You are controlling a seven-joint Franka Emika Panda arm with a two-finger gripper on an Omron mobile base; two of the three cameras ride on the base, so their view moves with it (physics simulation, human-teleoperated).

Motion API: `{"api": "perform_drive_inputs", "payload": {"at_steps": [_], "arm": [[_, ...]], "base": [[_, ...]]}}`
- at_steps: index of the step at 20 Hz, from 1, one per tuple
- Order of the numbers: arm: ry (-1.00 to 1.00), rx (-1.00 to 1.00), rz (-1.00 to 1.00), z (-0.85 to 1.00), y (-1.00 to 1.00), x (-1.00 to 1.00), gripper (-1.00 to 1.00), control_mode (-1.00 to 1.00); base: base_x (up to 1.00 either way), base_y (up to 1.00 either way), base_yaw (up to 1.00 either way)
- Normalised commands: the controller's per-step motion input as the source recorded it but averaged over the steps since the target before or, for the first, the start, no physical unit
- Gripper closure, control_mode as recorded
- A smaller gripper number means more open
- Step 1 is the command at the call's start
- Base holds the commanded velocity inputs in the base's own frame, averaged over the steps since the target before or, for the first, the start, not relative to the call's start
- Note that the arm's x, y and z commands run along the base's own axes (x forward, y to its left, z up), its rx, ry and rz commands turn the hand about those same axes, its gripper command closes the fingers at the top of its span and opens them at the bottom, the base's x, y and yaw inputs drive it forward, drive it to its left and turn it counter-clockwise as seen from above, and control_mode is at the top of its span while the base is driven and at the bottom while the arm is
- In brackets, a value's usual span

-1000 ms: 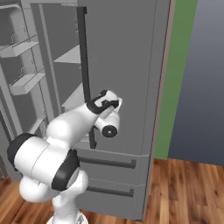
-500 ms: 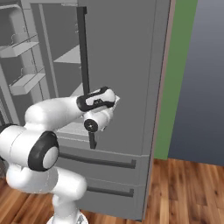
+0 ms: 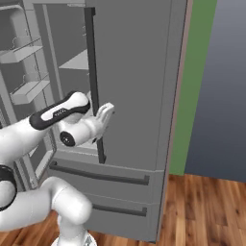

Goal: Place the steak on the counter behind the older steak on the same shelf of the fridge to maintain FIFO order. Close the fridge door when finished.

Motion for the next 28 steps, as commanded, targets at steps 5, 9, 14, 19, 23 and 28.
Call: {"api": "perform_drive_inputs", "payload": {"at_steps": [5,9,14,19,23,28], "arm": [[0.0,-0.02,0.0,0.97,-0.23,-1.0,-1.0,-1.0],[0.0,-0.08,0.0,1.0,-0.4,-0.82,-1.0,-1.0],[0.0,-0.09,0.0,1.0,-0.41,-0.9,-1.0,-1.0],[0.08,-0.18,0.0,0.55,0.09,-0.86,-1.0,-1.0],[0.18,-0.13,0.0,-0.22,0.09,-0.03,-1.0,-1.0],[-0.01,-0.1,0.0,0.04,0.13,-0.89,-1.0,-1.0]], "base": [[0.0,0.0,0.0],[0.0,0.0,0.0],[0.0,0.0,0.0],[0.0,0.0,0.0],[0.0,0.0,0.0],[0.0,0.0,0.0]]}}
